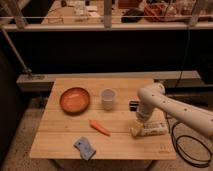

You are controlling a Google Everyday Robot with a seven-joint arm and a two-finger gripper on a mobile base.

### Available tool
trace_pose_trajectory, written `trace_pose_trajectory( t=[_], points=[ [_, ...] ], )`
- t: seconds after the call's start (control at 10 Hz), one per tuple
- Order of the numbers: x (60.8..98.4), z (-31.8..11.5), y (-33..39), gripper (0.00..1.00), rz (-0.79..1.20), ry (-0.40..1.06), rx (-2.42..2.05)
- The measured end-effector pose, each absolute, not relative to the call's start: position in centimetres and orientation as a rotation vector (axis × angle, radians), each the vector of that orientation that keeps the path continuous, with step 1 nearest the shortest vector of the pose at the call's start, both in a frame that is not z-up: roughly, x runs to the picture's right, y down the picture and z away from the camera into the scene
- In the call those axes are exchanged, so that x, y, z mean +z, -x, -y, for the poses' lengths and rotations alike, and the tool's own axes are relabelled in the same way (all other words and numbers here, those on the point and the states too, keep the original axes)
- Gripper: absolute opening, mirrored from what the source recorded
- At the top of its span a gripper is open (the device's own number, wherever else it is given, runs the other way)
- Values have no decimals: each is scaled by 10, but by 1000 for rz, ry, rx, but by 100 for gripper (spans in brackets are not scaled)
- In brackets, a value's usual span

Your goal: Stand the bottle upright

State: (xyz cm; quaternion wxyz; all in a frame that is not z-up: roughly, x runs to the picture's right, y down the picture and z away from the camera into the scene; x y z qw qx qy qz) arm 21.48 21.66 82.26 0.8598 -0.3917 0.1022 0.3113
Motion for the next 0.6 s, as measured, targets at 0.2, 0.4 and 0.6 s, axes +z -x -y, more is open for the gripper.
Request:
trace_pose_trajectory(
  t=[0.2, 0.4, 0.6],
  points=[
    [822, -219, -214, 80, -214, 815, 605],
    [822, -223, -212, 80, -214, 792, 524],
    [823, -227, -217, 80, -196, 771, 452]
  ],
)
